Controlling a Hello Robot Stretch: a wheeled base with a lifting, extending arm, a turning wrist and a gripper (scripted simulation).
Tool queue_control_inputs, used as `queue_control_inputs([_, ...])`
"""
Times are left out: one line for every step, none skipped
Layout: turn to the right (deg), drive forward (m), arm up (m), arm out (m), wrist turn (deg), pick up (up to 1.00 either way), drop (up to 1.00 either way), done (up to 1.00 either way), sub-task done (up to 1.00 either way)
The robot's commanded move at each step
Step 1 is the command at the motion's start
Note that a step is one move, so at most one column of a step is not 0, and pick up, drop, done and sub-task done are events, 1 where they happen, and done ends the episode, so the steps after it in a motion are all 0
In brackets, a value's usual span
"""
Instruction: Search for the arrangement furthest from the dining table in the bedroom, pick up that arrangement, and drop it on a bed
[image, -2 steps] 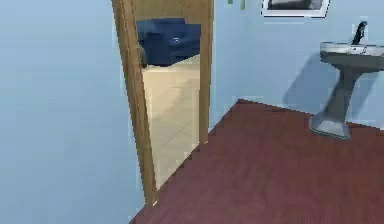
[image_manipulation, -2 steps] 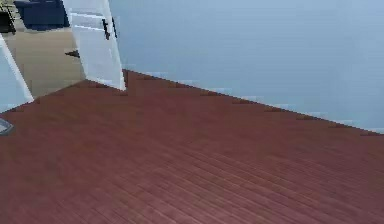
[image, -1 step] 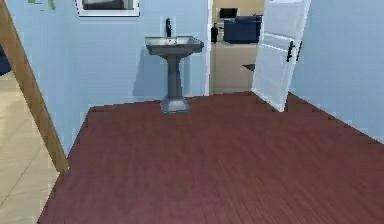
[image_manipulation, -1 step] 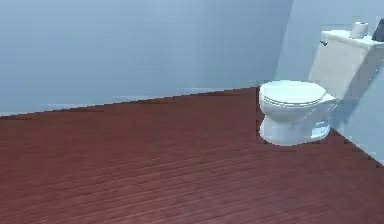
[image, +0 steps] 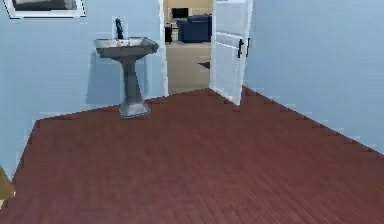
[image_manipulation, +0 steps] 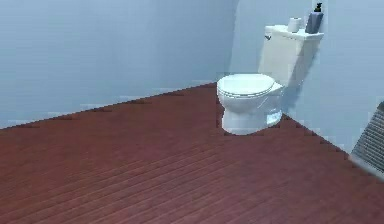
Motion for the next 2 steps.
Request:
queue_control_inputs([0.0, 1.0, 0.0, 0.0, 0.0, 0.0, 0.0, 0.0, 0.0])
queue_control_inputs([0.0, 1.0, 0.0, 0.0, 0.0, 0.0, 0.0, 0.0, 0.0])
